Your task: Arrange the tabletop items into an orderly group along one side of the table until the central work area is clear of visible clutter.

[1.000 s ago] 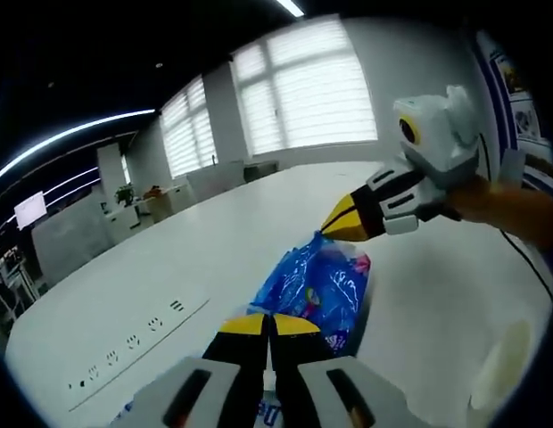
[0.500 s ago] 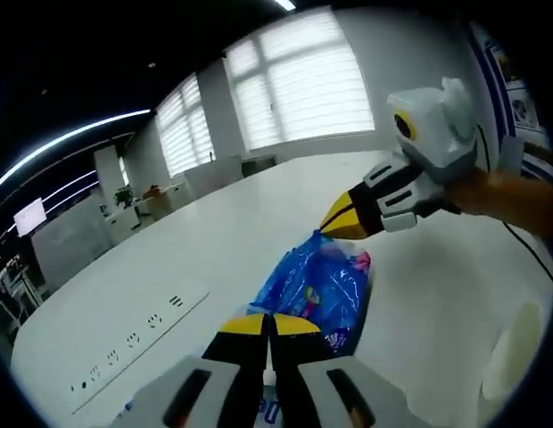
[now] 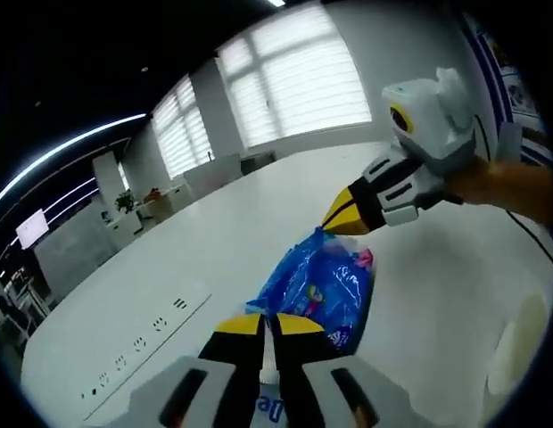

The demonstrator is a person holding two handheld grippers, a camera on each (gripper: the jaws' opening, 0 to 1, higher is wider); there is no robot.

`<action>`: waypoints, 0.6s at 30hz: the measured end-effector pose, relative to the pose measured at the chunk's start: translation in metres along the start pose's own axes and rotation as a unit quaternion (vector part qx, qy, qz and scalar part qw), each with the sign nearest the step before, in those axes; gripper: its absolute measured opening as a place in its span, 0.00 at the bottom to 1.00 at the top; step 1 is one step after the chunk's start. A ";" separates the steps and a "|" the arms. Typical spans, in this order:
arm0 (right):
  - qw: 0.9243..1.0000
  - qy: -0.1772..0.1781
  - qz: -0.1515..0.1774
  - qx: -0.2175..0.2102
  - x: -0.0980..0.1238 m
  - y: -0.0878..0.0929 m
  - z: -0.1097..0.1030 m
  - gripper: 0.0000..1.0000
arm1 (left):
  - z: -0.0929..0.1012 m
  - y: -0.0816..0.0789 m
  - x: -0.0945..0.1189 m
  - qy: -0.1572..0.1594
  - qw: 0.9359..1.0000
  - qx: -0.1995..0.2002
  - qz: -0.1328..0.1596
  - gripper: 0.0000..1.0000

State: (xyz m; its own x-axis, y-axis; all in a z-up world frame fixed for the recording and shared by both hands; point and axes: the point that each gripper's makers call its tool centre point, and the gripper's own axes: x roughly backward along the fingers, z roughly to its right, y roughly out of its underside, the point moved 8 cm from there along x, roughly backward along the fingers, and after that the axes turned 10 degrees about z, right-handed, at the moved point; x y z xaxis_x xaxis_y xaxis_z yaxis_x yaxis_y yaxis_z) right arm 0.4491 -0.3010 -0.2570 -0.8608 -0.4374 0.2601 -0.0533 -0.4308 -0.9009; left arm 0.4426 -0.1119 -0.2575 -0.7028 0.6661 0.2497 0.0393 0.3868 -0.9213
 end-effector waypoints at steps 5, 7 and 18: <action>1.000 0.007 0.002 -0.002 0.001 0.001 0.006 0.03 | -0.001 -0.002 0.000 -0.002 1.000 0.002 0.004 0.07; 1.000 0.013 0.006 0.004 0.003 0.000 0.009 0.05 | -0.002 -0.002 0.001 -0.005 1.000 -0.003 0.015 0.12; 0.999 0.030 0.042 -0.008 0.019 -0.015 0.014 0.24 | -0.010 -0.009 0.011 -0.004 0.998 0.034 0.047 0.36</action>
State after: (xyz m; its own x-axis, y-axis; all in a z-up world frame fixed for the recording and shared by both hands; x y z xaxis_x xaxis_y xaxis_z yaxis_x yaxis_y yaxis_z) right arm 0.4412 -0.3141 -0.2337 -0.8913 -0.4236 0.1618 0.0136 -0.3816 -0.9242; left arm 0.4416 -0.1017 -0.2431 -0.7039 0.6923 0.1590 0.0570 0.2782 -0.9588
